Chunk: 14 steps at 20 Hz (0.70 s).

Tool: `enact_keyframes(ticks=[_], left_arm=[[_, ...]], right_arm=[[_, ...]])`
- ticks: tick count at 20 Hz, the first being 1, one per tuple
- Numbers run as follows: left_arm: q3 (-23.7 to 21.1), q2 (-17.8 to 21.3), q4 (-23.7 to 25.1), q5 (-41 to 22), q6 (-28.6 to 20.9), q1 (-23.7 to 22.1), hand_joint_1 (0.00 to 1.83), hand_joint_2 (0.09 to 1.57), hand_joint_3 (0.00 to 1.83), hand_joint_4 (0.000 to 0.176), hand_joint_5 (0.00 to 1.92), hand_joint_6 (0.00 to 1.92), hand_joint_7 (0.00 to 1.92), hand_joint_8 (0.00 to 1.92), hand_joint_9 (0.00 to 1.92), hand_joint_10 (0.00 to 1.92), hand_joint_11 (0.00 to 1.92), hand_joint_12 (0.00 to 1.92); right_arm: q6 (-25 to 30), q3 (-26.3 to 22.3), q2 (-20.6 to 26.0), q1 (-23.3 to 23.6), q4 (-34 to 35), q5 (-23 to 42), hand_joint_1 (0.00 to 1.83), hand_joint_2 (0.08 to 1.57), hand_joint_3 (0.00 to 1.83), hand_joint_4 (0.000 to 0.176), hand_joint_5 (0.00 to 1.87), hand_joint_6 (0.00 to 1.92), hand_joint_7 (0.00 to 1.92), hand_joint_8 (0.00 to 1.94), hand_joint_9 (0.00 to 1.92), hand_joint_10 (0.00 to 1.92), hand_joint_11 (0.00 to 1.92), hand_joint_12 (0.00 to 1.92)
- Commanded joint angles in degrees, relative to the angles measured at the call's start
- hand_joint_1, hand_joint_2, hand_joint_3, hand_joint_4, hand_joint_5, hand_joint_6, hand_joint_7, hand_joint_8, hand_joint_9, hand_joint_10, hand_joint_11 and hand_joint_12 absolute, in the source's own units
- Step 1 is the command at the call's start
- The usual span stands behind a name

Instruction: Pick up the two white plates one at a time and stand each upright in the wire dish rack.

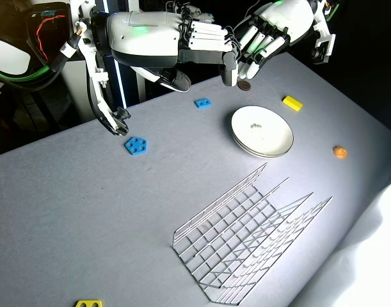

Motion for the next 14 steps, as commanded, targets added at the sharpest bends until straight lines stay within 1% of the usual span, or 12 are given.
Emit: enact_keyframes(ticks=[1, 2, 3, 6, 7, 8, 10, 11, 12, 14], left_arm=[[0.1, 0.1, -5.1, -2.7, -0.1, -0.4, 0.00, 0.99, 0.28, 0.000, 0.01, 0.02, 0.01, 0.02, 0.00, 0.03, 0.00, 0.00], [0.3, 0.2, -5.0, -2.9, -0.1, -0.3, 0.00, 1.06, 0.13, 0.000, 0.01, 0.00, 0.01, 0.00, 0.00, 0.01, 0.00, 0.00], [0.5, 0.1, -5.0, -3.0, -0.1, -0.3, 0.00, 1.10, 0.04, 0.000, 0.02, 0.00, 0.03, 0.00, 0.01, 0.00, 0.00, 0.00], [1.8, -0.5, -5.0, -3.1, -0.9, -0.8, 0.00, 1.11, 0.03, 0.000, 0.04, 0.01, 0.05, 0.01, 0.03, 0.01, 0.00, 0.00], [2.4, -0.8, -4.9, -3.2, -1.8, -1.0, 0.00, 1.11, 0.03, 0.000, 0.03, 0.00, 0.04, 0.00, 0.02, 0.00, 0.00, 0.00], [2.6, -0.9, -4.7, -3.2, -1.8, -1.0, 0.00, 1.11, 0.03, 0.000, 0.02, 0.00, 0.02, 0.00, 0.01, 0.00, 0.00, 0.00], [2.7, -1.0, -1.9, -3.3, -1.8, -1.2, 0.00, 1.10, 0.02, 0.000, 0.01, 0.00, 0.01, 0.00, 0.00, 0.00, 0.00, 0.00], [2.8, -1.2, -0.9, -3.3, -1.8, -1.7, 0.00, 1.10, 0.02, 0.000, 0.02, 0.01, 0.02, 0.01, 0.00, 0.00, 0.00, 0.00], [2.9, -1.3, -0.2, -3.3, -1.8, -2.2, 0.00, 1.10, 0.02, 0.000, 0.02, 0.00, 0.02, 0.00, 0.00, 0.00, 0.00, 0.00], [3.8, -1.7, 1.6, -3.3, -1.8, -3.1, 0.00, 1.10, 0.01, 0.000, 0.01, 0.00, 0.00, 0.00, 0.00, 0.00, 0.00, 0.00]], right_arm=[[-0.2, -0.4, 0.1, 0.5, -0.3, 7.0, 0.01, 1.23, 0.26, 0.000, 0.06, 0.05, 0.06, 0.04, 0.03, 0.06, 0.00, 0.25], [-0.2, -0.4, 0.1, 0.5, -0.3, 7.0, 0.00, 1.31, 0.10, 0.000, 0.06, 0.02, 0.07, 0.01, 0.03, 0.04, 0.00, 0.16], [-0.2, -0.4, 0.1, 0.5, -0.3, 7.0, 0.00, 1.34, 0.02, 0.000, 0.07, 0.01, 0.07, 0.00, 0.05, 0.02, 0.00, 0.22], [-0.2, -0.4, 0.1, 0.5, -0.5, 7.0, 0.00, 1.35, 0.01, 0.000, 0.04, 0.00, 0.05, 0.00, 0.04, 0.01, 0.00, 0.19], [-0.2, -0.4, 0.1, 0.5, -0.9, 7.0, 0.00, 1.36, 0.00, 0.000, 0.04, 0.01, 0.06, 0.01, 0.05, 0.01, 0.00, 0.22], [-0.4, -0.4, 0.1, 0.5, -1.3, 7.0, 0.00, 1.36, 0.00, 0.000, 0.03, 0.00, 0.05, 0.00, 0.04, 0.01, 0.00, 0.21], [-1.4, -0.4, 0.1, 0.5, -1.5, 7.0, 0.00, 1.35, 0.00, 0.000, 0.05, 0.01, 0.07, 0.01, 0.06, 0.01, 0.00, 0.26], [-2.5, -0.4, 0.1, 0.6, -1.5, 7.0, 0.00, 1.32, 0.00, 0.000, 0.02, 0.01, 0.01, 0.00, 0.01, 0.00, 0.00, 0.05], [-3.1, -0.3, 0.1, 0.6, -1.5, 7.0, 0.05, 1.29, 0.00, 0.000, 0.02, 0.01, 0.00, 0.00, 0.00, 0.00, 0.00, 0.01], [-4.1, -0.1, 0.0, 1.0, -1.6, 5.0, 0.14, 1.21, 0.00, 0.000, 0.00, 0.00, 0.00, 0.00, 0.00, 0.00, 0.00, 0.00]])
